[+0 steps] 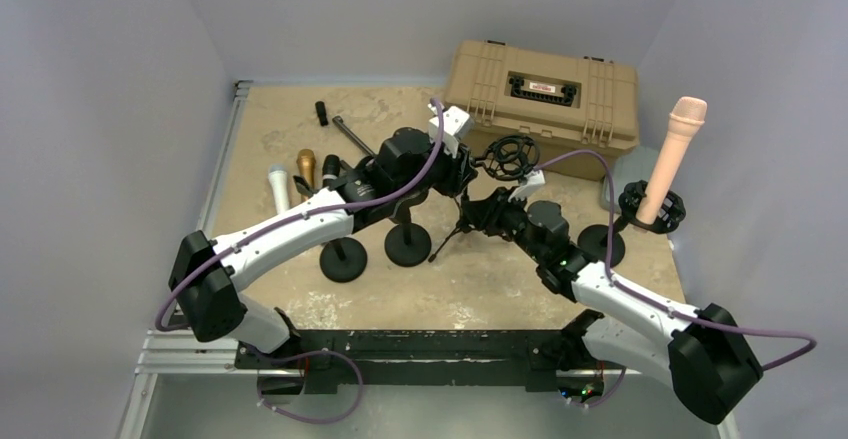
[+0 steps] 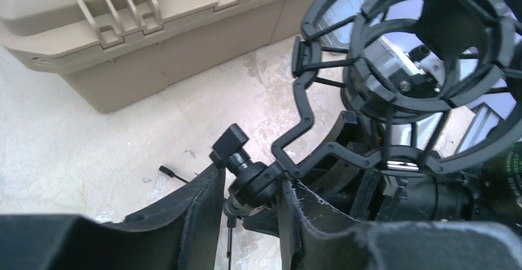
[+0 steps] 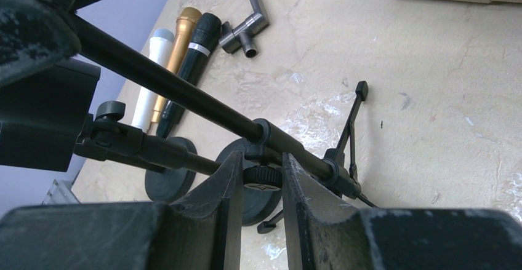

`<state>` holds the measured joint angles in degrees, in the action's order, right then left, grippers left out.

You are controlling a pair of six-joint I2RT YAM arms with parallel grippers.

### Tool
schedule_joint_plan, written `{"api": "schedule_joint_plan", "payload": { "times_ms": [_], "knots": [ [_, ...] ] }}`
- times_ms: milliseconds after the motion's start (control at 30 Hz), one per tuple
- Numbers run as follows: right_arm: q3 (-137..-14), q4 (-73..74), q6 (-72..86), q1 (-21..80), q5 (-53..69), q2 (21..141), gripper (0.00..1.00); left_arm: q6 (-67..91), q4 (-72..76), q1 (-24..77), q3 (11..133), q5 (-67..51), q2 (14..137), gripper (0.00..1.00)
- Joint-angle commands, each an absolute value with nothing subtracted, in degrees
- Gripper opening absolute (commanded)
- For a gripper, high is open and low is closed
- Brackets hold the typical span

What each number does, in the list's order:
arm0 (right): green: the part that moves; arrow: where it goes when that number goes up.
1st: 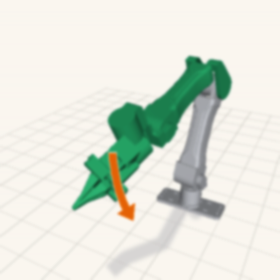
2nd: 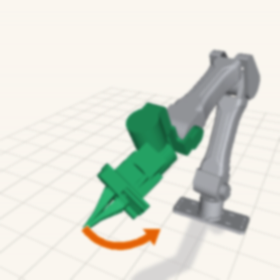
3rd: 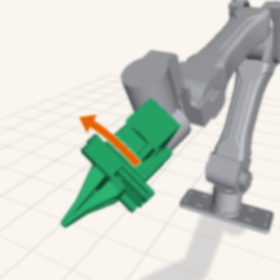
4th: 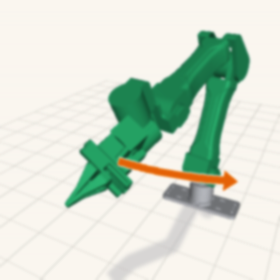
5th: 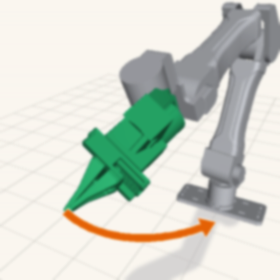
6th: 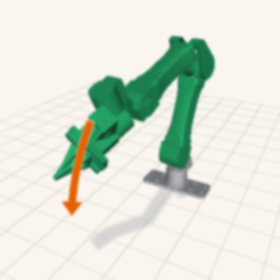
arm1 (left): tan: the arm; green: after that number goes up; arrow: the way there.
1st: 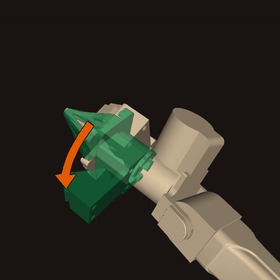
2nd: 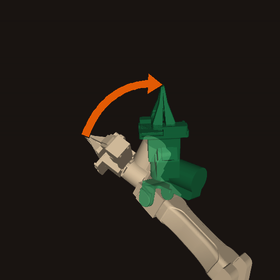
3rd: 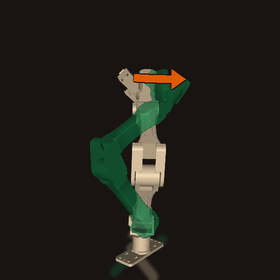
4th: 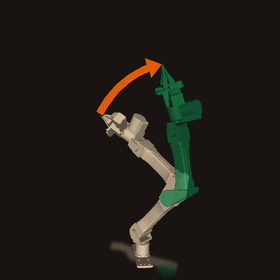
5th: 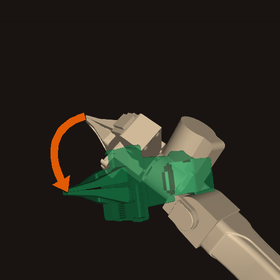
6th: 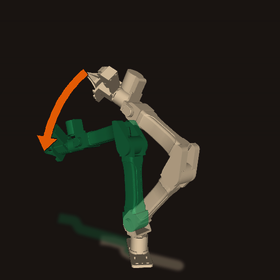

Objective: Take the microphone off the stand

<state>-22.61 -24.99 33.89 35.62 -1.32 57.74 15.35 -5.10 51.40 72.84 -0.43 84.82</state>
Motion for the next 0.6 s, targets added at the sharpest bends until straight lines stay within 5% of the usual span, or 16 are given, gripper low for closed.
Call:
{"api": "schedule_joint_plan", "payload": {
  "times_ms": [0,200,300,400,567],
  "knots": [
    [-22.1,-20.9,31.8,35.3,-2.8,57.7,0.13,16.7,1.8,51.5,72.7,4.2,83.8,0.28],
    [-19.0,-23.2,44.5,35.2,-0.1,52.7,0.63,17.3,2.5,51.4,70.6,5.1,82.6,0.19],
    [-18.2,-23.1,49.2,34.7,2.5,50.2,0.79,17.6,1.8,51.4,70.3,4.6,82.2,0.19],
    [-17.5,-25.1,52.8,33.4,5.8,49.0,0.8,17.9,1.9,51.5,69.5,4.2,81.6,0.19],
    [-14.7,-35.5,60.0,27.2,17.5,52.3,0.64,18.1,1.7,51.5,69.1,3.6,81.5,0.2]
  ]
}}
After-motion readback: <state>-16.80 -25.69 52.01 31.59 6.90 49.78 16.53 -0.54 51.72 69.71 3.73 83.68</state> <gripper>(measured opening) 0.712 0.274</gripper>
